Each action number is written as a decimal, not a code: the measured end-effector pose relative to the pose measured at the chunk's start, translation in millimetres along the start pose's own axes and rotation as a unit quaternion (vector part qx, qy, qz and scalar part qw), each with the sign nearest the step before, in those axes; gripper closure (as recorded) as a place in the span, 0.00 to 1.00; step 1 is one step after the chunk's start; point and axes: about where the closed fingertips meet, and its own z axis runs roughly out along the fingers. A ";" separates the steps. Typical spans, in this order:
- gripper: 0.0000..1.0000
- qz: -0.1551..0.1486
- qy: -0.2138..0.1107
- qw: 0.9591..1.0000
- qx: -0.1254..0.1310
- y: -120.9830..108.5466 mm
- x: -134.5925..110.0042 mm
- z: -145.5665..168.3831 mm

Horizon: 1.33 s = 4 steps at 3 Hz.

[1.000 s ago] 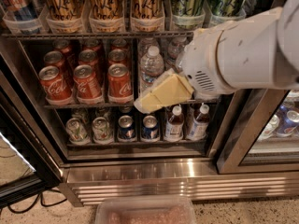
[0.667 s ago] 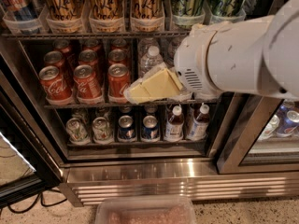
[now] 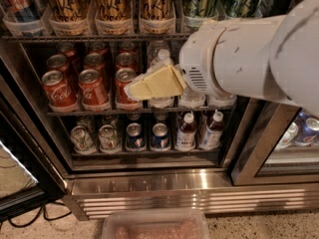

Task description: Pick orange can from top shelf of fridge

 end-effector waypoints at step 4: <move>0.08 0.000 -0.079 0.995 0.052 -26.9 -44.1 20.3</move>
Offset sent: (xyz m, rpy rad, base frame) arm 0.0590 0.0147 0.0270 0.1032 -0.1692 -0.0473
